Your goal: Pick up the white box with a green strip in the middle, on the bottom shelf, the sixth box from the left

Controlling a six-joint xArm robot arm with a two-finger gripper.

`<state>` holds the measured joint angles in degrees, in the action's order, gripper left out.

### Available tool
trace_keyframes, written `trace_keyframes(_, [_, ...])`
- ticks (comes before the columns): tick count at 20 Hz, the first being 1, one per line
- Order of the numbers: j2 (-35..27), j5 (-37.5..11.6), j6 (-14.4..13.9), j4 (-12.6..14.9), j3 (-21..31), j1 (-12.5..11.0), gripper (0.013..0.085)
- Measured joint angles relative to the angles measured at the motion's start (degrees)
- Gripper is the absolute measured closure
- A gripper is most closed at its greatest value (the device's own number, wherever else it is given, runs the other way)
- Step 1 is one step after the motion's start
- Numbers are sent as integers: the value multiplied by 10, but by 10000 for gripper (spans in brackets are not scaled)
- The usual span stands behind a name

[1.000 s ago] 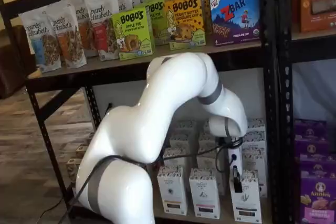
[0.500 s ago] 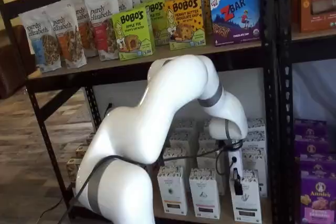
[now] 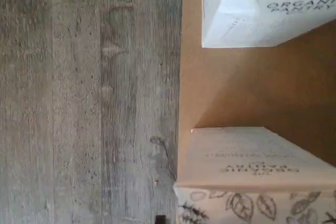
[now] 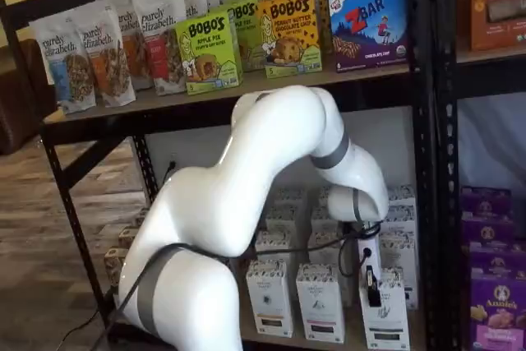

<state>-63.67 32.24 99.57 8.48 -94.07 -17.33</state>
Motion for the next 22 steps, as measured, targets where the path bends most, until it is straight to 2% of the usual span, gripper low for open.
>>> trace_keyframes(1, [0, 1, 0, -1, 0, 0, 330])
trace_keyframes(2, [0, 3, 1, -2, 0, 0, 370])
trace_keyframes(5, [1, 5, 4, -5, 1, 1, 410])
trace_keyframes(8, [4, 4, 9, -11, 6, 0, 490])
trace_keyframes(12, [12, -11, 10, -10, 20, -2, 490])
trace_keyframes(18, [57, -51, 22, -25, 91, -1, 490])
trace_keyframes(22, [113, -83, -2, -7, 176, 5, 490])
